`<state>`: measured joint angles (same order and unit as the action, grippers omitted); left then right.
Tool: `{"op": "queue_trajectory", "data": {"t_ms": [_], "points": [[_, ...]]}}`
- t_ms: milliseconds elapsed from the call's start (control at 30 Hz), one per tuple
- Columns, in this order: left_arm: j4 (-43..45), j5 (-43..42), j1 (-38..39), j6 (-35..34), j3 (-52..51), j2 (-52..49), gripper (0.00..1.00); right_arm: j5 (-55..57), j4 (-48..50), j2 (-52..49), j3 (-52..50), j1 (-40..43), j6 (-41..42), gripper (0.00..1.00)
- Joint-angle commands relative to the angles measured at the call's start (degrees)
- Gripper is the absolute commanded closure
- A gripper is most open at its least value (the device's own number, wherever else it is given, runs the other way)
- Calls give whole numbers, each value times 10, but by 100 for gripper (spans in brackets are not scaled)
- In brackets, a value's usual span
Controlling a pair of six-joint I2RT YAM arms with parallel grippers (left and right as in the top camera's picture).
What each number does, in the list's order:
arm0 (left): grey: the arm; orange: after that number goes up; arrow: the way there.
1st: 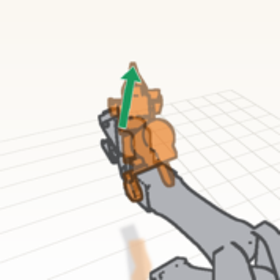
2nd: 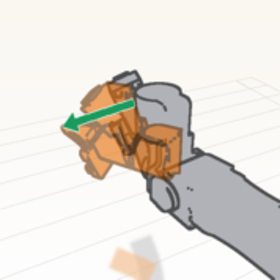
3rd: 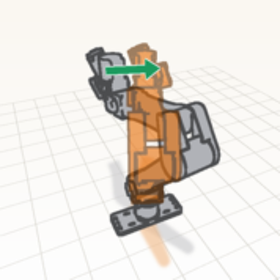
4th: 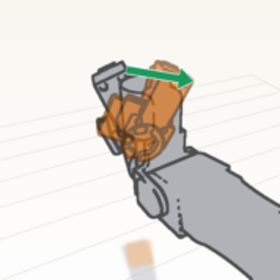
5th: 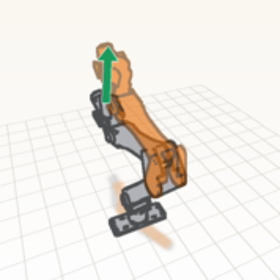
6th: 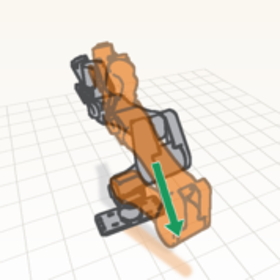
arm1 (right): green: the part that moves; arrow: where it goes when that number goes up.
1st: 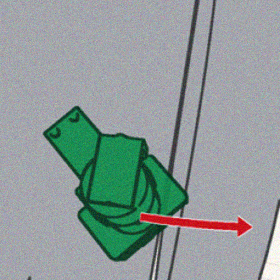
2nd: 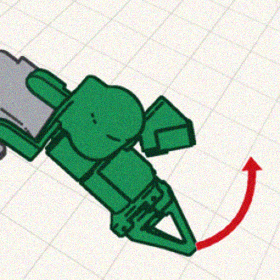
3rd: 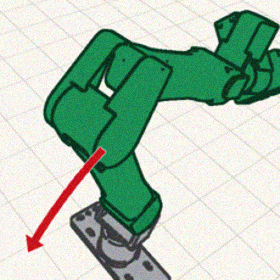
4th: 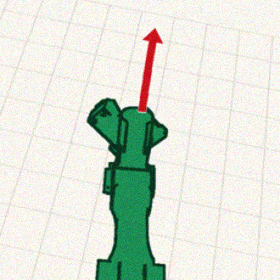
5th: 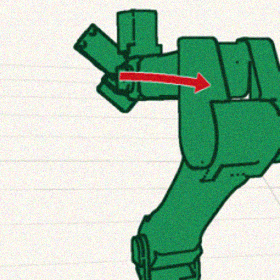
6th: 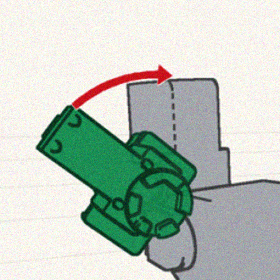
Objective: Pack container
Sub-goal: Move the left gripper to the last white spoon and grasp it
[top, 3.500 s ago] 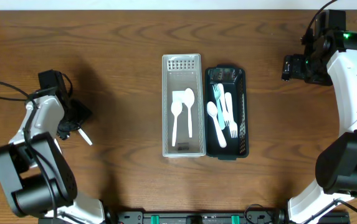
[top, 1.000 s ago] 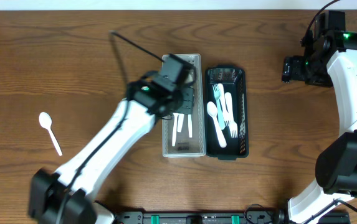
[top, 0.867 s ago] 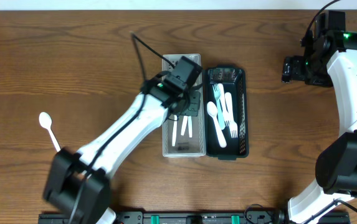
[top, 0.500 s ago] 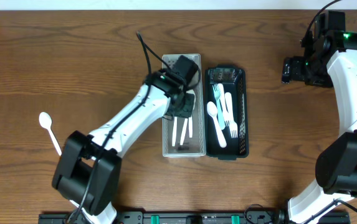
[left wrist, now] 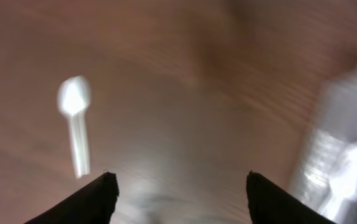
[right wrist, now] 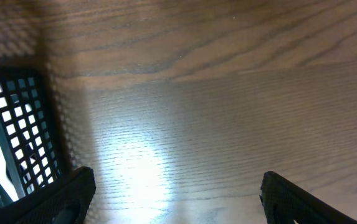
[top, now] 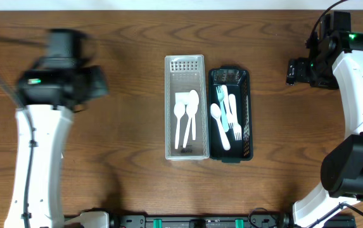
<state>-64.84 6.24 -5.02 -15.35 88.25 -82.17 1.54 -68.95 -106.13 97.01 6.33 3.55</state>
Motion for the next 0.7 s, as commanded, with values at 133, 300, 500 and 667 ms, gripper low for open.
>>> {"op": "queue_trajectory", "data": {"t_ms": [133, 300, 500, 667], "points": [[21, -38, -211, -12, -54, -37, 21, 6, -3, -5, -1, 5, -9, 12], [67, -71, -290, -8, -97, -85, 18, 6, -5, -5, -1, 5, -9, 12], [114, -72, -310, 24, -124, -172, 18, 6, -6, -5, -1, 5, -9, 12], [141, -73, -309, 35, -124, -237, 18, 6, -7, -5, -1, 5, -9, 12]]}}
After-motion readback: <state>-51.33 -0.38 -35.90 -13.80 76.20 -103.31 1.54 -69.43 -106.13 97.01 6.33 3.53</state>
